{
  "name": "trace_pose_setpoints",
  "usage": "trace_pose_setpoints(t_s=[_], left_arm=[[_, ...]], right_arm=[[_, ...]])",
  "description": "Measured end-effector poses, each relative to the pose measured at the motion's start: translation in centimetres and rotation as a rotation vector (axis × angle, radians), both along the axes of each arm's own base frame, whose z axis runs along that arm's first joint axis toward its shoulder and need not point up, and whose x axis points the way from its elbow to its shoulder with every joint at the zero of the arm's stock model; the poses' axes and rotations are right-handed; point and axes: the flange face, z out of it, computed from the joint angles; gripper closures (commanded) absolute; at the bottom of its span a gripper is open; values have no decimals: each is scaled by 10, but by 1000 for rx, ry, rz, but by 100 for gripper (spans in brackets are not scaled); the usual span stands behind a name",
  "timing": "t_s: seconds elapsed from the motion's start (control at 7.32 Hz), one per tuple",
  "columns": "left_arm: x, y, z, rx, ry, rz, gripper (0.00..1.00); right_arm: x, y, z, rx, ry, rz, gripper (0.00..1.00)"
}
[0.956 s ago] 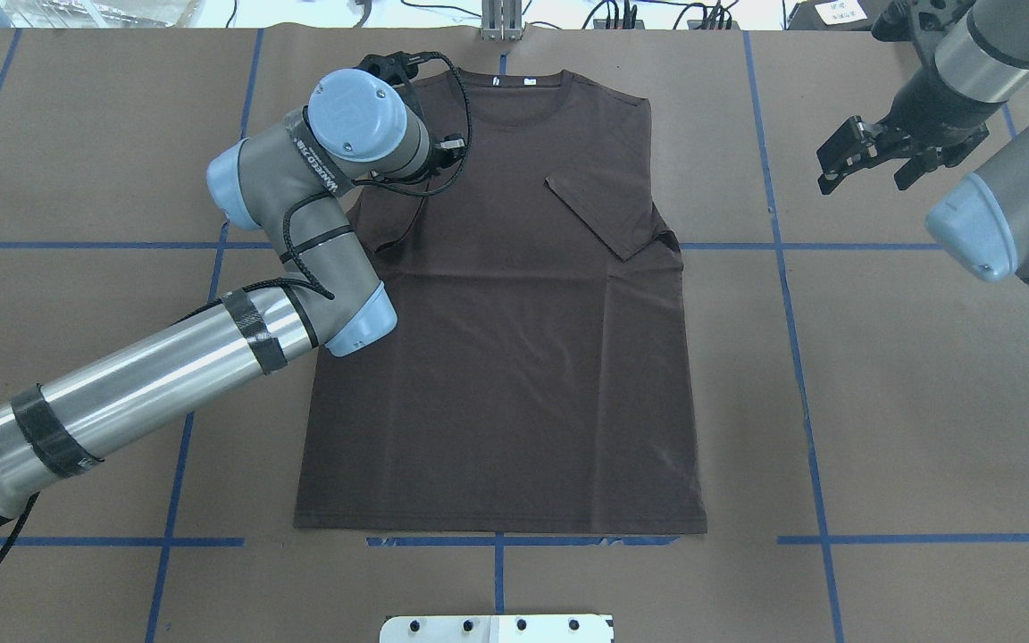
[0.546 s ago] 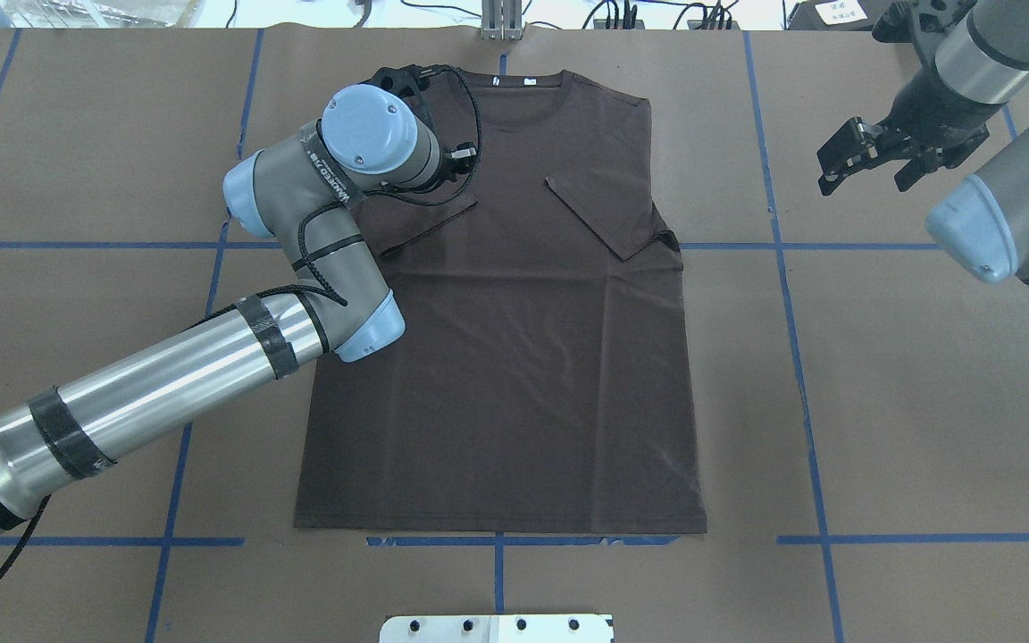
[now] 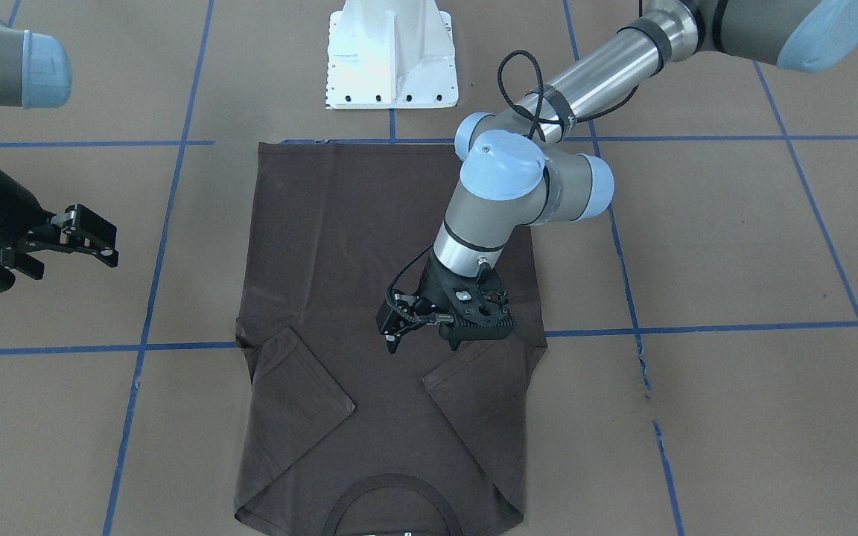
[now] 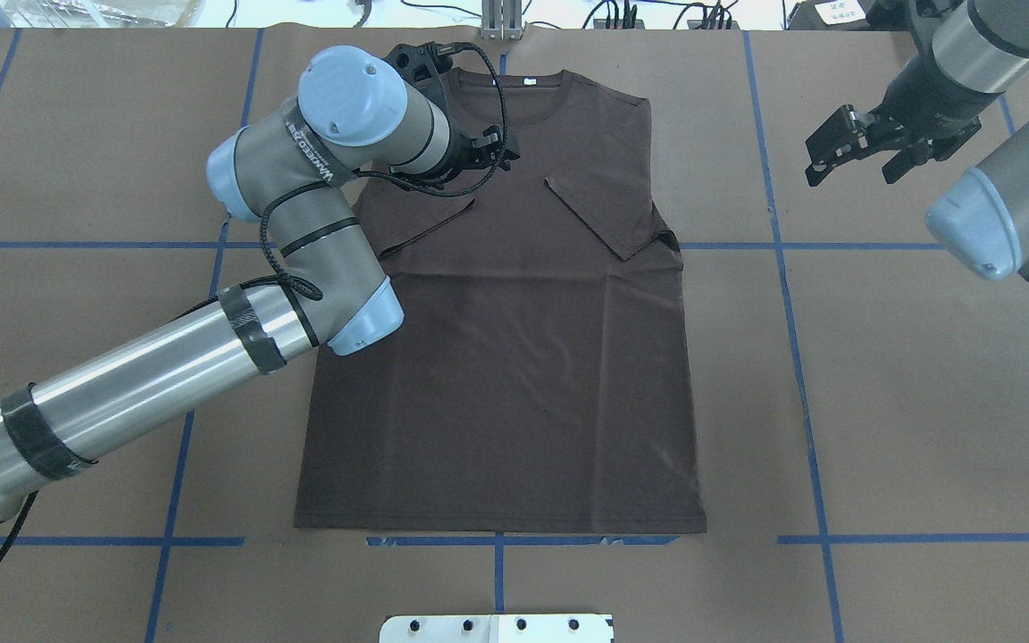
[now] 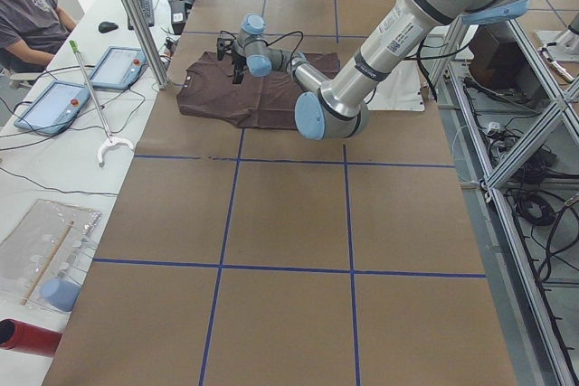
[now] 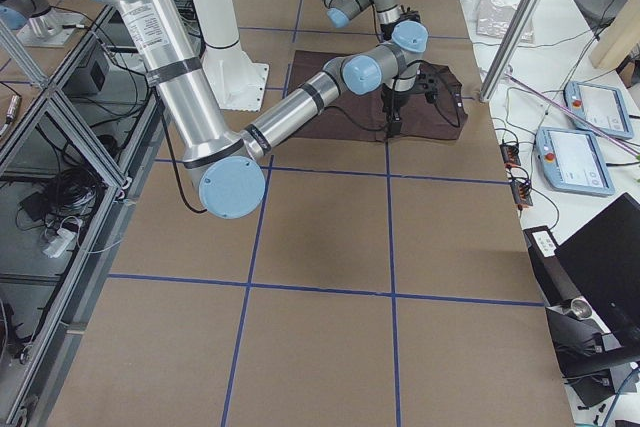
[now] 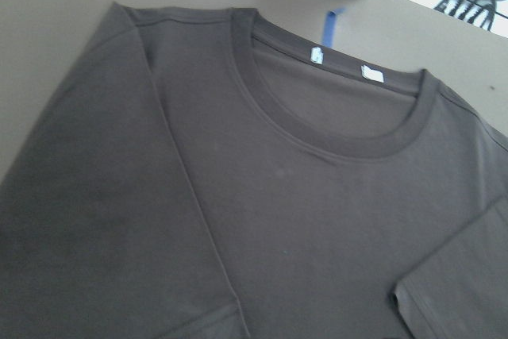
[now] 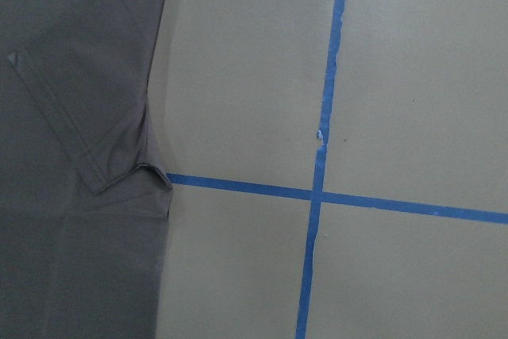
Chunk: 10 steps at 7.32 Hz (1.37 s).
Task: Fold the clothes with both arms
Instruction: 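Grasp the sleeve with the left gripper and fold it inward onto the shirt, then move the right gripper to the hem corner nearest the robot while the left gripper withdraws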
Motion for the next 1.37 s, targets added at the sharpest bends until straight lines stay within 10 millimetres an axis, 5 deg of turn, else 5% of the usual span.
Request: trace_pose_setpoints(t_s=[0.27, 0.82, 1.09, 1.37], left_arm=[[-61, 16, 20, 40, 12, 59, 0], [-121, -10, 70, 123, -84, 105, 0], [-162, 19, 81, 121, -76, 122, 0], [-194, 53, 76, 120, -95, 130, 0]], right_arm=[[11, 38, -24, -30, -49, 42, 0], [-7, 66, -38, -43, -61, 43, 0], [-10, 83, -20, -50, -26, 40, 0], [-35, 133, 1, -75, 0, 58, 0]])
